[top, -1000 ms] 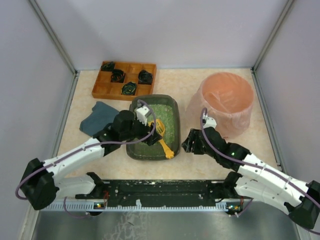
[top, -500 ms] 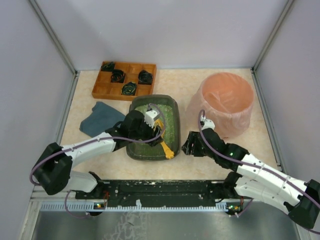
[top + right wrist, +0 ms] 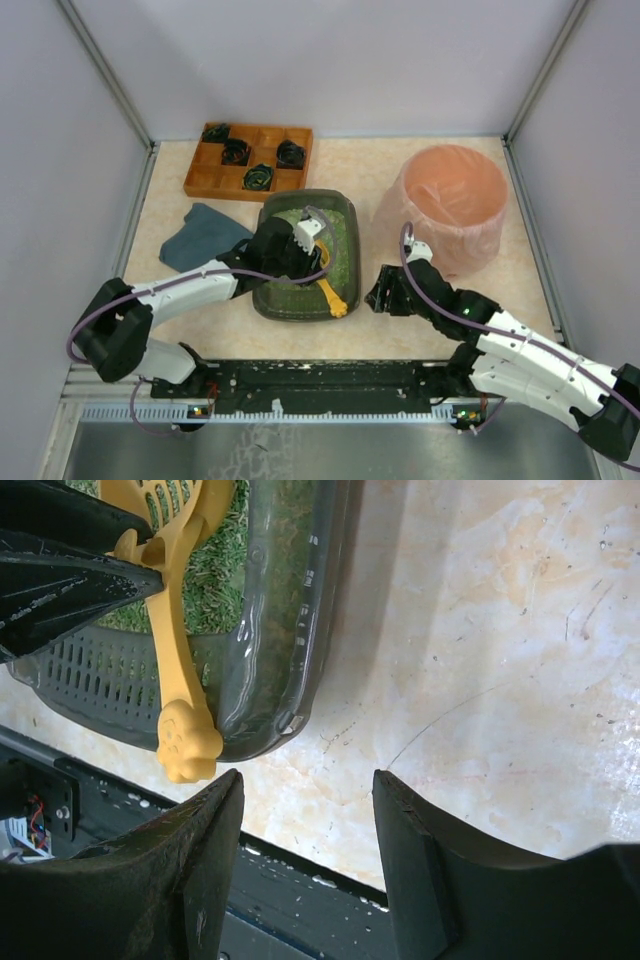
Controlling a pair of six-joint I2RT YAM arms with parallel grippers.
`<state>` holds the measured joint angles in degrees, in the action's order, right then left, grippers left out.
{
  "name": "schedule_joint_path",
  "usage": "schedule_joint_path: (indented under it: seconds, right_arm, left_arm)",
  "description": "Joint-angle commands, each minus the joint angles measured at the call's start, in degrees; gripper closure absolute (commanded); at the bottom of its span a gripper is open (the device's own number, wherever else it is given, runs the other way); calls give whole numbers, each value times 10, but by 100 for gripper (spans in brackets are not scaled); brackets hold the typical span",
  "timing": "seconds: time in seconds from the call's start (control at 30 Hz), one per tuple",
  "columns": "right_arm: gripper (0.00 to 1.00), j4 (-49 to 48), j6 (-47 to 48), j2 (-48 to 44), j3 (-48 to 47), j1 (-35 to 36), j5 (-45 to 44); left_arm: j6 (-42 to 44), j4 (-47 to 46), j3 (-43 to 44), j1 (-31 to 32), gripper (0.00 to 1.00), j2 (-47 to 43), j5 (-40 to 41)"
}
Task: Clean the litter box
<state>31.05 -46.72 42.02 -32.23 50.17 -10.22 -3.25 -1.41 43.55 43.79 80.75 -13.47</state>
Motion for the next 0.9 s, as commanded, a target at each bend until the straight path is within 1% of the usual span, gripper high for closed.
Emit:
schedule_joint_path:
  seconds: [0.0, 0.1, 0.17, 0.3, 0.37, 0.43, 0.53, 0.63, 0.73, 0.87]
  right_arm:
    - [45, -12, -5, -9, -6, 5, -3]
    - [45, -8, -6, -10, -9, 5, -9]
    - [45, 9, -17, -16, -14, 6, -30]
    - [45, 47, -59, -45, -25, 6, -98]
    - [45, 45, -68, -69, -26, 5, -116]
    - [45, 40, -83, -91, -25, 5, -127]
    - [42, 4, -94, -124, -5, 6, -124]
    - [41, -45, -104, -176, 27, 5, -114]
    - [40, -94, -93, -221, 53, 6, -98]
    - [41, -124, -75, -249, 64, 6, -105]
  left_arm:
    - [6, -3, 13, 2, 64, 3, -9]
    - [-2, -6, 12, 2, 70, -4, -10]
    - [-10, -7, 14, 2, 73, -13, -2]
    - [-41, -12, 19, 2, 89, -38, 16]
    - [-60, -15, 18, 2, 96, -52, 30]
    - [-81, -21, 15, 2, 100, -69, 43]
    - [-115, -45, -7, 1, 100, -103, 63]
    - [-157, -100, -48, 2, 100, -147, 75]
    - [-189, -150, -84, 2, 100, -177, 80]
    - [-243, -183, -114, 2, 100, -197, 100]
